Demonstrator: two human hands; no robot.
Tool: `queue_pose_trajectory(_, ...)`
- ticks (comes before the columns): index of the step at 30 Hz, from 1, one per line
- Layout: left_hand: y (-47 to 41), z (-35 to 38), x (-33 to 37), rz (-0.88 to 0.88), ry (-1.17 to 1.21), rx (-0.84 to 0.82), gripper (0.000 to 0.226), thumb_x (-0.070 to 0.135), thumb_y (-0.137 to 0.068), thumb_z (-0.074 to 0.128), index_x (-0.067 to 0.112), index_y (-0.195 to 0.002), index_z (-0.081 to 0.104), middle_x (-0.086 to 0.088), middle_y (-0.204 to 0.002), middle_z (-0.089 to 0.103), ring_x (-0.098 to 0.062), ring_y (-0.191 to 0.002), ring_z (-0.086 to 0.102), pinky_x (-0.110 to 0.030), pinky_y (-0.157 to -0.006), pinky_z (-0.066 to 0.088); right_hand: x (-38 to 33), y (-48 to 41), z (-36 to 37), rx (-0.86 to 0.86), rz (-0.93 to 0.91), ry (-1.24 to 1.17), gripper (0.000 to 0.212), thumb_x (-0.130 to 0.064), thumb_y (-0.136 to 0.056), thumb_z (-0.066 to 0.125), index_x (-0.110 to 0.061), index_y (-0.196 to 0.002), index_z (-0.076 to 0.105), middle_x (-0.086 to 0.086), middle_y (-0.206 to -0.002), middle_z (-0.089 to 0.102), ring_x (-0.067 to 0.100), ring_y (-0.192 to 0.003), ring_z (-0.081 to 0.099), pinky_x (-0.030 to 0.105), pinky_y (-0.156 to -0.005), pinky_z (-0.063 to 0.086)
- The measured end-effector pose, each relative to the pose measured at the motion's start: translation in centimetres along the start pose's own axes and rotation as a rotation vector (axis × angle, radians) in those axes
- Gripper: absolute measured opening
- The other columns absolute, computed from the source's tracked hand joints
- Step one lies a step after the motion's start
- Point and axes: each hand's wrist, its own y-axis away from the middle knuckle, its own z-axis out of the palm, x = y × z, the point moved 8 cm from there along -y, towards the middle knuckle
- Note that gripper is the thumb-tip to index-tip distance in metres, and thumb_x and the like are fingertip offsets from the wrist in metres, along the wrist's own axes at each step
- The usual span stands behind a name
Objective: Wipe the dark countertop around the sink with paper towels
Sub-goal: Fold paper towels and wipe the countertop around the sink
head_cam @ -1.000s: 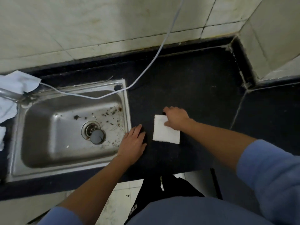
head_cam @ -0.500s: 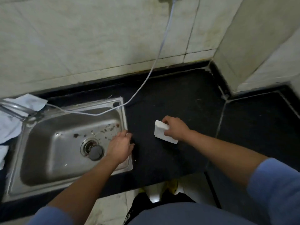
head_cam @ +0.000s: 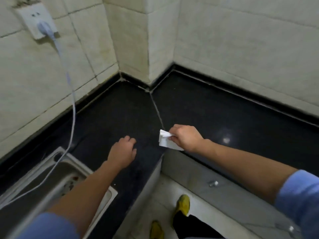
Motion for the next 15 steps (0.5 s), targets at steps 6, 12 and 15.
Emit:
queue_pose_trajectory(6,-1.7,0.3,16.4,0.354,-0.062,-0.028,0.036,0.031,-0.092,0.051,0.016,-0.125,0.053,-0.006,-0.118,0.052,-0.026,-0.110,0.053,-0.040,-0.088,0.048,9.5,15.4,-2.6,0.078,0.339,0.045,0.023,-0.029,-0.097,0.045,-0.015,-0.104,0.061,0.004,-0.104,0.058,0.028,-0.095,0.060,0.037,-0.068,0.044)
queue_pose_trajectory(12,0.5,2.3,35.2,0.665,-0.140,-0.033,0.037,0.031,-0.092,0.051,0.016,-0.126,0.052,-0.006,-0.119,0.053,-0.027,-0.111,0.054,-0.039,-0.086,0.048,17.7,34.1,-3.7,0.121,0.666,0.075,0.021,-0.027,-0.097,0.043,-0.017,-0.103,0.060,0.003,-0.102,0.057,0.028,-0.093,0.059,0.036,-0.066,0.044)
queue_pose_trajectory(15,3.0,4.4,45.0,0.795,-0.166,-0.037,0.036,0.032,-0.092,0.050,0.016,-0.125,0.052,-0.005,-0.120,0.053,-0.027,-0.111,0.053,-0.040,-0.087,0.047,21.0,43.7,-3.5,0.113,0.808,0.073,0.019,-0.023,-0.095,0.044,-0.019,-0.105,0.060,0.003,-0.103,0.056,0.028,-0.093,0.059,0.035,-0.065,0.041)
